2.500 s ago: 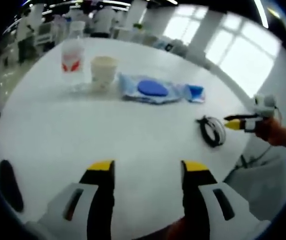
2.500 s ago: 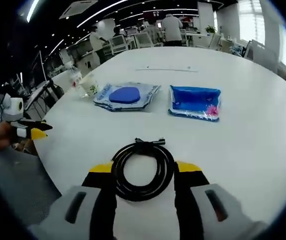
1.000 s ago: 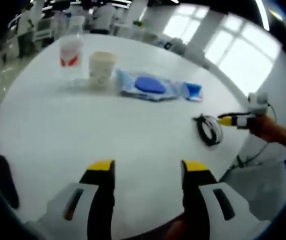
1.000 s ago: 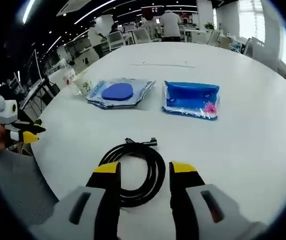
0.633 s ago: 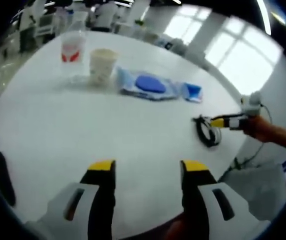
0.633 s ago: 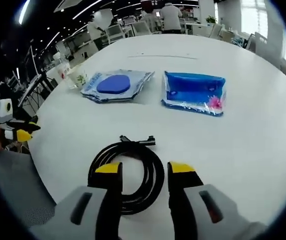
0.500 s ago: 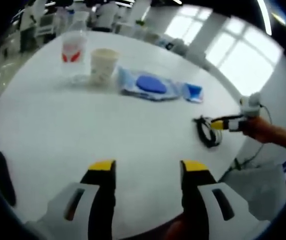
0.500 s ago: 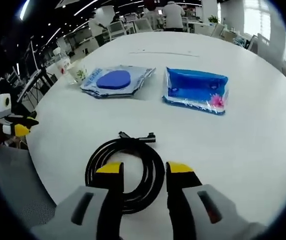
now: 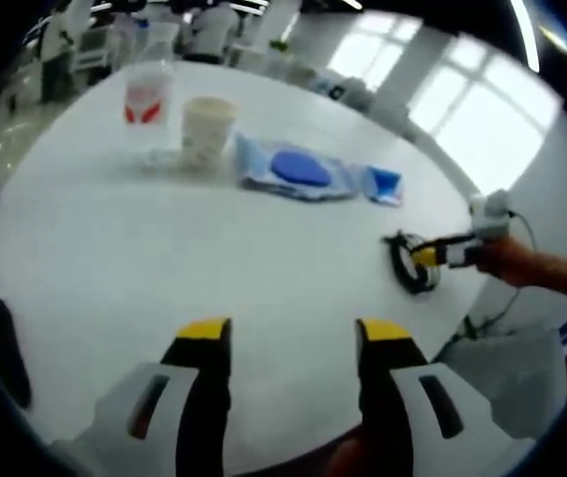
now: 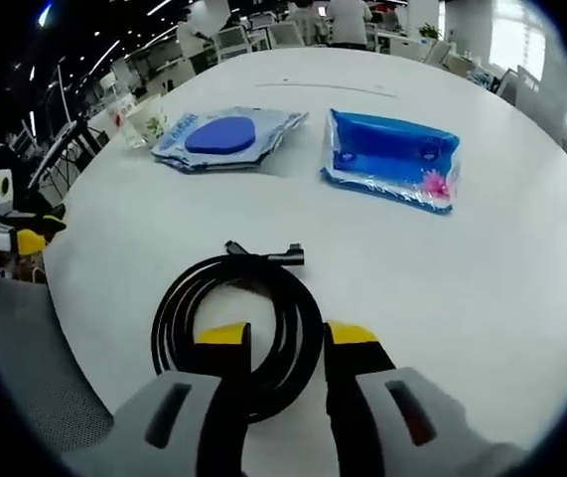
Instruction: Arrange the tabletop items into an orderly group along one side of the table until the central work area is clear of visible clutter.
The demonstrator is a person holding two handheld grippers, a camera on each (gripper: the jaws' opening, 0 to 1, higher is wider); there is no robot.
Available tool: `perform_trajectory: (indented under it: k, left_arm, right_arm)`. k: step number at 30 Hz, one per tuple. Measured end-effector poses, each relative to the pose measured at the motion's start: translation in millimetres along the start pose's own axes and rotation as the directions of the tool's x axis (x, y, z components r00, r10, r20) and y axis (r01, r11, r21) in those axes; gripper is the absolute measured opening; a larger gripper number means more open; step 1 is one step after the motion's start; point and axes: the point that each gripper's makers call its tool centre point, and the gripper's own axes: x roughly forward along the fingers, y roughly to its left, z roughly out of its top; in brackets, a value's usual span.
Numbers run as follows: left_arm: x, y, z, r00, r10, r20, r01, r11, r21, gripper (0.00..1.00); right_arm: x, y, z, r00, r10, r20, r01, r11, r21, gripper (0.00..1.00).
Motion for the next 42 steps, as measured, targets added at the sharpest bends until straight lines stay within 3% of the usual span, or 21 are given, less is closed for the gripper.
perform_trajectory:
  k: [6,16,34,42]
  left_arm:
    - [-0.2,0.0,0.1,1.000,0.001,0.000,-0.001,1.000,-0.001,0.47]
    - [0.7,0.0,-0.8,1.000,-0.002,-0.004,0.002,1.000,-0.009,0.45]
    - [-4.1,2.4,6.8,0.999,0.001,0.034,0.001,0.998,-0.059,0.43]
    - [-1.5,-0.7,3.4,1.000,-0.011,0.021,0.012,0.999,-0.050,0.42]
  right_arm:
    - [1.8,-1.5,-1.1,0.999,-0.042,-0.011,0.041,0.995,-0.087,0.23]
    - [1.1,-4.6,-2.0,0.998,-0.053,-0.032,0.052,0.997,-0.049,0.10]
    - [-14.9,8.6,12.7,0.999,-0.036,0.020,0.038,0.994,-0.100,0.07]
    - [-26.3,13.2,26.9,0.997,-0.030,0.070,0.038,0.992,-0.123,0.07]
